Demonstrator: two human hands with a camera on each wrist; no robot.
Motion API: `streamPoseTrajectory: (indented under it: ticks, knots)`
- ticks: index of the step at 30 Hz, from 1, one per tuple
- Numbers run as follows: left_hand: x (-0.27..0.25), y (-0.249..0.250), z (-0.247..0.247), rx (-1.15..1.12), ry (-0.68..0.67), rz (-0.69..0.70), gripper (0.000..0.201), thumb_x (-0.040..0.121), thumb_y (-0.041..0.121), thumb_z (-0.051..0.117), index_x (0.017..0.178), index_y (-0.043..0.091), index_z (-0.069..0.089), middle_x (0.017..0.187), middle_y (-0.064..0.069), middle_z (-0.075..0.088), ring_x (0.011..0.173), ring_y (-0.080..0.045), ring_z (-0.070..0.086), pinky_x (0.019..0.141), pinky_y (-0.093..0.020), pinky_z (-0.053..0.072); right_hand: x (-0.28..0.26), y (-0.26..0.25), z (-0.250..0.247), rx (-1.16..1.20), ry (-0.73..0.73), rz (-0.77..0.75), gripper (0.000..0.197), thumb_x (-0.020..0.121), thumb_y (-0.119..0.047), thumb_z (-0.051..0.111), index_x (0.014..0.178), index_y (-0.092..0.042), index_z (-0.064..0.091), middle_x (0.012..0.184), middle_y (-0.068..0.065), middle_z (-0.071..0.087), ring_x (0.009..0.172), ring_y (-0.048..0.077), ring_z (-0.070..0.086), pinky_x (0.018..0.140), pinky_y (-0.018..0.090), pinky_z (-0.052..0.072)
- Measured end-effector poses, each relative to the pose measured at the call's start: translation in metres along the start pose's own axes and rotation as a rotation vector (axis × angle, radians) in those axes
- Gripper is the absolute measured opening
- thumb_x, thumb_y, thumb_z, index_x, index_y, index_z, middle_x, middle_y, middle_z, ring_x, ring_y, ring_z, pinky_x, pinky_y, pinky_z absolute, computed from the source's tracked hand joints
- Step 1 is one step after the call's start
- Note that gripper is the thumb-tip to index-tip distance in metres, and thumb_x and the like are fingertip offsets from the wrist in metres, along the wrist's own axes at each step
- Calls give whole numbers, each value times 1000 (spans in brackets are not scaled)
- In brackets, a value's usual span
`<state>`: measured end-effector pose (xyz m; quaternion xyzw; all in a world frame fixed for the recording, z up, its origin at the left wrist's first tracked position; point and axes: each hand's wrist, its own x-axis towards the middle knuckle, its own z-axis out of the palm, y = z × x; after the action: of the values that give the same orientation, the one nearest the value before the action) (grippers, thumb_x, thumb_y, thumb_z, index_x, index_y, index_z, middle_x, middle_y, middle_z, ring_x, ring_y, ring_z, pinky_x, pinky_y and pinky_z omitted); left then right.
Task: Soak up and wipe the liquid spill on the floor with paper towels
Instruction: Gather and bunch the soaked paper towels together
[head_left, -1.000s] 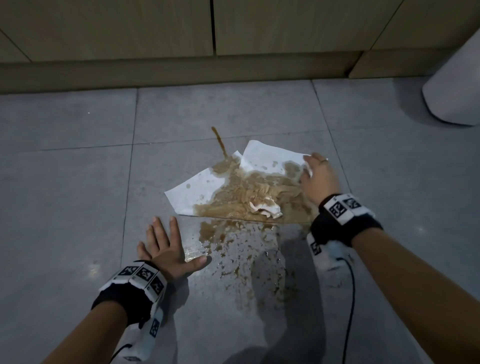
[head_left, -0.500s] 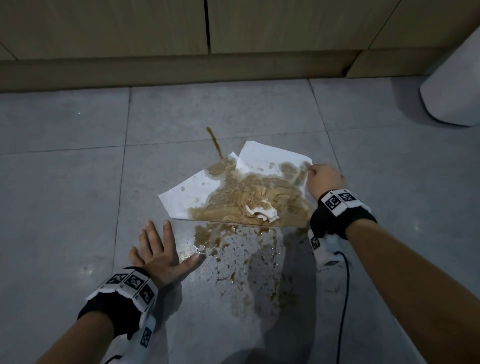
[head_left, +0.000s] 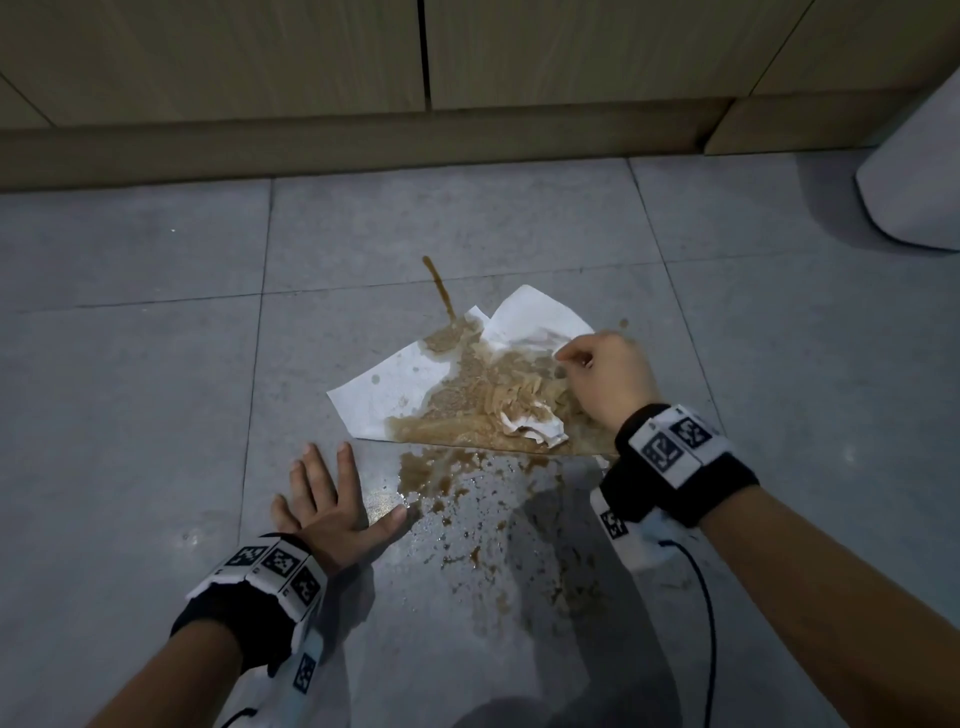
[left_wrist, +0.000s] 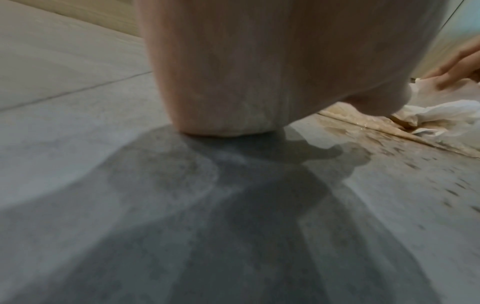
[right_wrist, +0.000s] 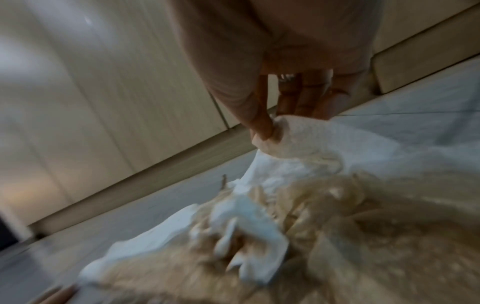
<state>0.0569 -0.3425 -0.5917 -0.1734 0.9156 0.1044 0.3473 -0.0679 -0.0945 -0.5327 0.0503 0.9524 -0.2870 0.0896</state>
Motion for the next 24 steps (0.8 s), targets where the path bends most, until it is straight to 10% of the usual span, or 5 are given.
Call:
streamPoseTrajectory:
  ticks: [6, 10, 16, 21, 24]
  knots:
    - [-2, -1, 4, -29, 5, 6, 142, 27, 95, -25, 149, 24, -8, 156, -14, -16, 144, -31, -8, 111, -50, 5, -49, 10, 1, -178, -94, -198, 21, 86, -11, 56, 96, -15, 75, 101, 8, 66, 103, 27, 52, 91, 36, 45]
    - [-7, 0, -9, -63, -80, 63, 140, 26, 97, -8, 146, 24, -21, 149, -15, -34, 141, -31, -25, 113, -50, -6, -76, 27, -2, -293, 24, -302, 11, 65, -10, 77, 67, -21, 76, 80, 7, 59, 76, 30, 54, 59, 41, 54]
    - [-14, 3, -14, -70, -93, 72, 151, 12, 95, -23, 146, 24, -21, 148, -14, -36, 140, -29, -27, 113, -49, -8, -87, 49, -11, -444, -144, -22, 24, 93, -18, 50, 105, -22, 71, 113, 7, 44, 101, 25, 52, 82, 33, 51]
    - [-12, 1, -11, -59, -76, 67, 148, 15, 94, -24, 145, 25, -22, 148, -13, -36, 140, -29, -27, 113, -49, -8, -75, 69, -14, -322, -9, 104, 22, 87, -4, 54, 95, -8, 74, 100, 12, 45, 78, 33, 57, 76, 41, 53]
    - [-11, 2, -10, -42, -61, 47, 148, 15, 92, -29, 146, 26, -19, 151, -12, -32, 141, -28, -23, 113, -49, -5, -61, 71, -14, -198, 2, 226, 24, 91, -10, 48, 102, -7, 70, 108, 9, 43, 92, 31, 54, 88, 35, 45]
